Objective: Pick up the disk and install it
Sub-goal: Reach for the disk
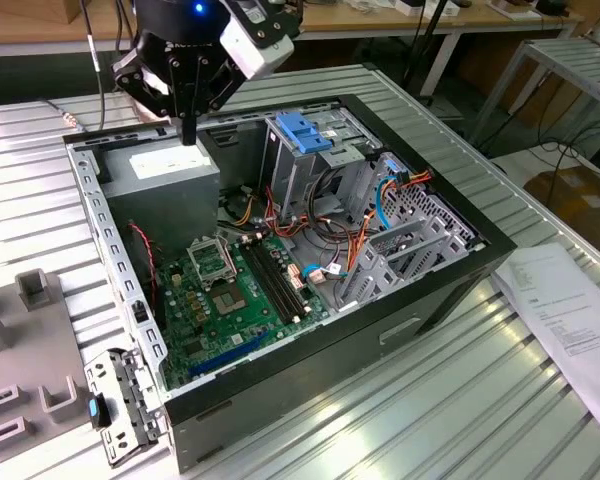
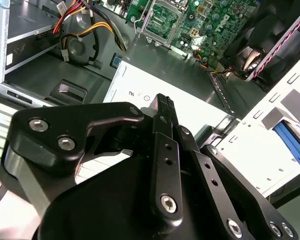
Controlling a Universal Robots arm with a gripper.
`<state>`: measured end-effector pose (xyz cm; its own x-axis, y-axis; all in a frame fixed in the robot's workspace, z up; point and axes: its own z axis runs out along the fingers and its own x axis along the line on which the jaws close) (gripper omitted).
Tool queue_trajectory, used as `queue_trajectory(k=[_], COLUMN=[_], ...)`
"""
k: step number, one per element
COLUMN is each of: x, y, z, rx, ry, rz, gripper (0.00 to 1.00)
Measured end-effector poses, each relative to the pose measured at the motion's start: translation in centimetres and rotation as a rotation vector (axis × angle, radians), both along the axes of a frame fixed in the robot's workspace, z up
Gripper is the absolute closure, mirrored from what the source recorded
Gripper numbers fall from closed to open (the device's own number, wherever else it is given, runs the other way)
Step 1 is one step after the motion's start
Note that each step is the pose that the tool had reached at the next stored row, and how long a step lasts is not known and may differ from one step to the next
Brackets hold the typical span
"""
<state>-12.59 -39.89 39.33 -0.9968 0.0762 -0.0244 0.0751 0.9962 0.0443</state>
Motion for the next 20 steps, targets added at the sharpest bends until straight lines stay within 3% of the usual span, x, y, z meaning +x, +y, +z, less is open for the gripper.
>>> queue_trajectory(k=[12,20], x=[-0.61,-2.32], y=[0.04,0.26], z=[-0.01,0.0], rx=[0.0001,0.0], ry=[-0.0001,0.0], rz=[0.0,0.0], gripper=[0.89,0.89])
